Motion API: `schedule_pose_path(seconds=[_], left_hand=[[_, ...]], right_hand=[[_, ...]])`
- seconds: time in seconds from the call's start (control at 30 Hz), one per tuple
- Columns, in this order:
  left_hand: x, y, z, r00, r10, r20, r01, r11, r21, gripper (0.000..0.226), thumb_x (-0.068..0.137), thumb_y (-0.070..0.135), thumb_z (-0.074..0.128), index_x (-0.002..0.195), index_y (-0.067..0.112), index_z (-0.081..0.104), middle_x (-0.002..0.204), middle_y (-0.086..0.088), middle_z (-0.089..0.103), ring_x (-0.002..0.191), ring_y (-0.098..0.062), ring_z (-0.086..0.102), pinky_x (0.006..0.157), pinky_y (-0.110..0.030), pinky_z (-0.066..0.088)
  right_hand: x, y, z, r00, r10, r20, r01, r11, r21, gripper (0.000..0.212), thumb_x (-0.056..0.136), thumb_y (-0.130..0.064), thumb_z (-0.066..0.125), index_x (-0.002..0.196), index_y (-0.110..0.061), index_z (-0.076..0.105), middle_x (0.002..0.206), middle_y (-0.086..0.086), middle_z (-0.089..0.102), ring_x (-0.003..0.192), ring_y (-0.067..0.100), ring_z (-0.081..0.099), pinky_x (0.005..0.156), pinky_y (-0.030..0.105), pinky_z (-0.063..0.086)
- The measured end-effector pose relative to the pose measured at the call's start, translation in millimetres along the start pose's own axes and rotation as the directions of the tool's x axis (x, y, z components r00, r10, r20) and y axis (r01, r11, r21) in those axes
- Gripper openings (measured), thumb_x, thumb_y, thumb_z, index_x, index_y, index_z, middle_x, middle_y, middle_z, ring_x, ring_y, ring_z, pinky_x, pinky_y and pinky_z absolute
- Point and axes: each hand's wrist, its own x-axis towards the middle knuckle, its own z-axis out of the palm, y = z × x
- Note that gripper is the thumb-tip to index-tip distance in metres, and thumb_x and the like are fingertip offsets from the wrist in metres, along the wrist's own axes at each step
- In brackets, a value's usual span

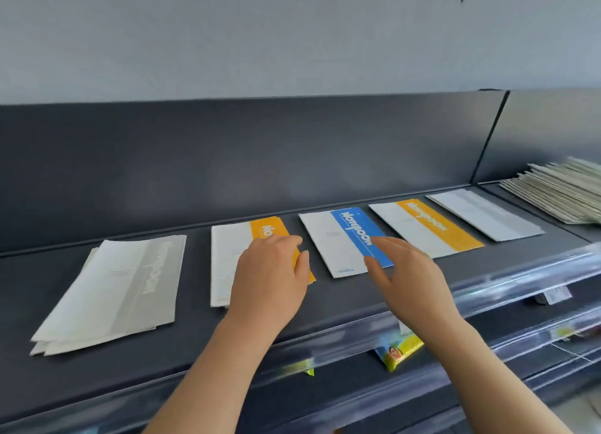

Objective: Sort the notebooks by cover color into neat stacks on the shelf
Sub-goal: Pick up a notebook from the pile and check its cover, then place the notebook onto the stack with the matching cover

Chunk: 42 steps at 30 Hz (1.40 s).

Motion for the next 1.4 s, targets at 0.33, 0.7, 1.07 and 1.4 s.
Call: schedule_pose_path(seconds=[0.33,0.7,1.07,1.4], left_hand=[[23,155,97,1.0,0.009,0.007,-0.008,0.988,-0.154,0.032,0.096,0.032,0.048,0.122,0.021,0.062,0.115,0.004,0.065,0.106,-0.016,0.054,0.088,-0.031,0.046],[65,293,204,0.996,0.07,0.056,-0.056,0.973,-0.224,0.031,0.094,0.032,0.049,0.119,0.022,0.065,0.112,0.007,0.066,0.104,-0.013,0.057,0.08,-0.023,0.043],[151,388,293,0.989,0.141,0.055,-0.12,0.953,-0.28,0.032,0.095,0.032,0.047,0.123,0.023,0.061,0.111,0.009,0.065,0.107,-0.013,0.055,0.083,-0.025,0.044],[225,481,362,0.975,0.204,0.088,-0.166,0.932,-0.322,0.026,0.095,0.029,0.05,0.115,0.021,0.065,0.098,0.008,0.067,0.091,-0.011,0.06,0.08,-0.032,0.051]], right_hand=[[10,166,-89,0.999,0.034,-0.042,-0.035,0.999,-0.023,0.038,0.093,-0.031,0.054,0.128,-0.017,0.056,0.13,-0.003,0.058,0.121,0.017,0.051,0.097,0.024,0.038],[33,330,-156,0.987,0.153,-0.054,-0.152,0.988,0.009,0.041,0.093,-0.032,0.053,0.132,-0.018,0.052,0.134,-0.005,0.054,0.124,0.012,0.048,0.099,0.023,0.036],[107,454,-182,0.97,0.215,-0.114,-0.218,0.976,-0.01,0.039,0.093,-0.032,0.053,0.129,-0.018,0.057,0.13,-0.003,0.058,0.12,0.017,0.051,0.094,0.025,0.039],[182,584,-224,0.936,0.302,-0.182,-0.307,0.952,-0.003,0.034,0.092,-0.029,0.055,0.124,-0.018,0.061,0.126,0.0,0.061,0.117,0.021,0.055,0.092,0.03,0.041]])
